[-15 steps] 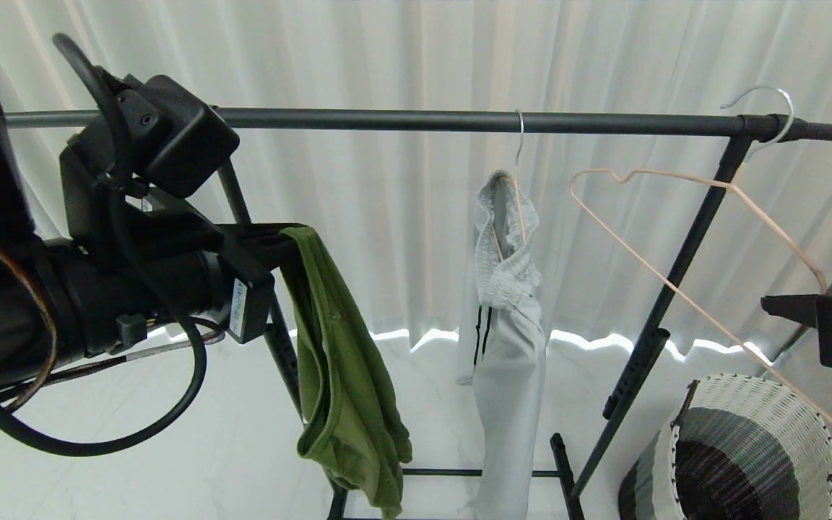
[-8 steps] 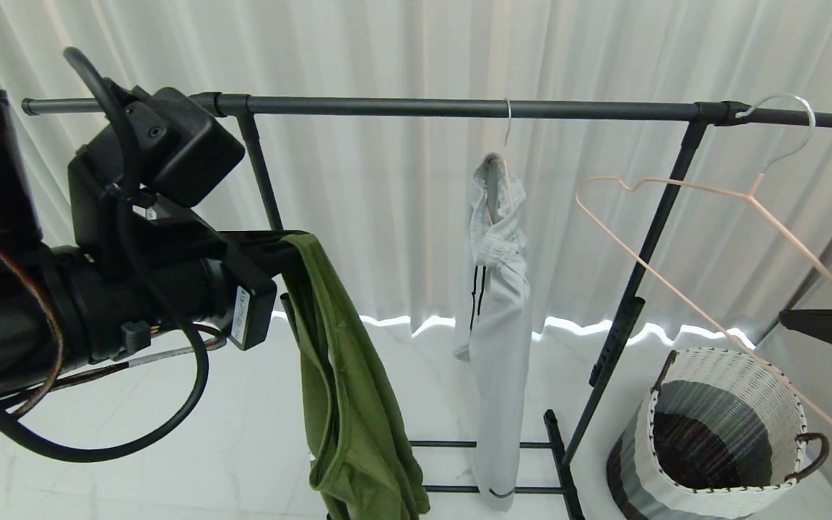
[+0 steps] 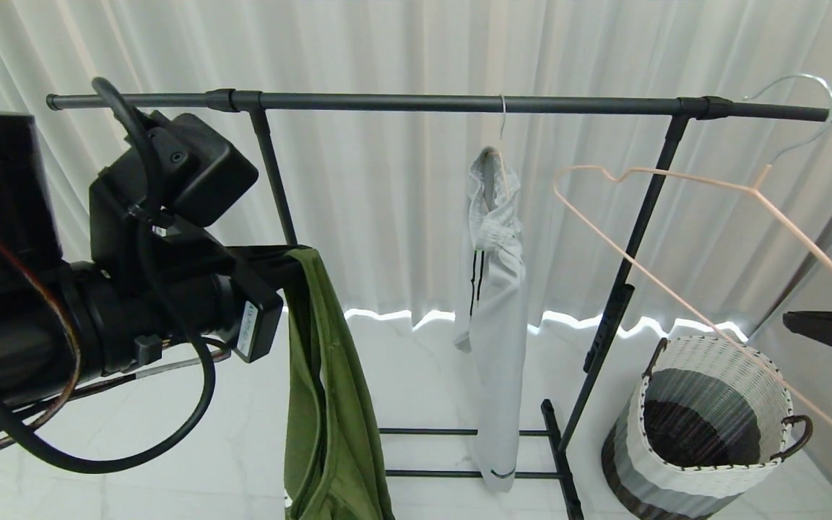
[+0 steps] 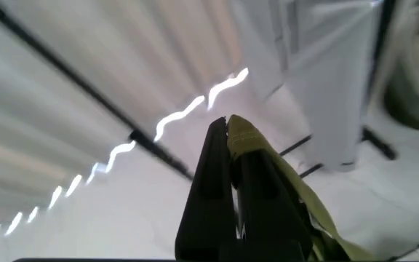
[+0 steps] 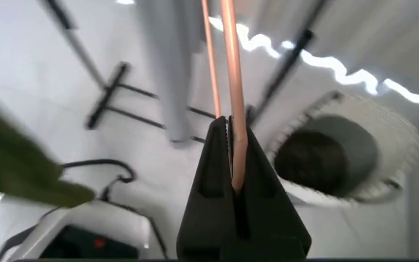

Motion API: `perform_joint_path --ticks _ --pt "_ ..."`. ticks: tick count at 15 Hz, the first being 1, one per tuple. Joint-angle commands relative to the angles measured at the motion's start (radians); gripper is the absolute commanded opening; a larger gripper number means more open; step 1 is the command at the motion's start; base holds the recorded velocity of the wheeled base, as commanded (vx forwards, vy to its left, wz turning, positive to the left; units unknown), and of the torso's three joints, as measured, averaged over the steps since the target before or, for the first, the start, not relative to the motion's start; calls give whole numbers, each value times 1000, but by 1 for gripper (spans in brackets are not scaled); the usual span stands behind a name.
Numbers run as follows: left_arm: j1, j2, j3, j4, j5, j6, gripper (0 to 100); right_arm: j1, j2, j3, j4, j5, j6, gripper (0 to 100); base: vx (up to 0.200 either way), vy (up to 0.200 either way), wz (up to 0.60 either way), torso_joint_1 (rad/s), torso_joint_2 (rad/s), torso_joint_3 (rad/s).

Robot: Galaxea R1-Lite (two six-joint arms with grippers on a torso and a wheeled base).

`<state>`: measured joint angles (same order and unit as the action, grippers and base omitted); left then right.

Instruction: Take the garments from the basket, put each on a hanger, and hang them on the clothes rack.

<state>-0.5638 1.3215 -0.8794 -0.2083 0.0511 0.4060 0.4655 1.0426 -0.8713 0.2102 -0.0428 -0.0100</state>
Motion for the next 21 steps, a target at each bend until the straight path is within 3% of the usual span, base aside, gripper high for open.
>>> perform_joint_path --ticks 1,3,6,8,10,21 --pt "-1 38 0 0 55 -1 0 81 -39 20 0 35 2 0 0 0 0 0 0 0" --pt "-1 87 -1 0 182 -16 0 217 -62 72 -2 38 10 0 0 0 0 0 0 0" --pt "-4 128 -32 0 199 -87 0 423 -73 140 -5 35 104 0 0 0 0 0 0 0" --pt "-30 139 -47 1 201 -151 0 505 -72 181 -28 34 133 0 0 0 0 0 0 0" --pt "-54 140 -47 4 202 -217 0 544 -68 206 -35 37 137 0 0 0 0 0 0 0" --pt "-102 154 -67 1 243 -289 0 576 39 238 -144 34 165 0 0 0 0 0 0 0"
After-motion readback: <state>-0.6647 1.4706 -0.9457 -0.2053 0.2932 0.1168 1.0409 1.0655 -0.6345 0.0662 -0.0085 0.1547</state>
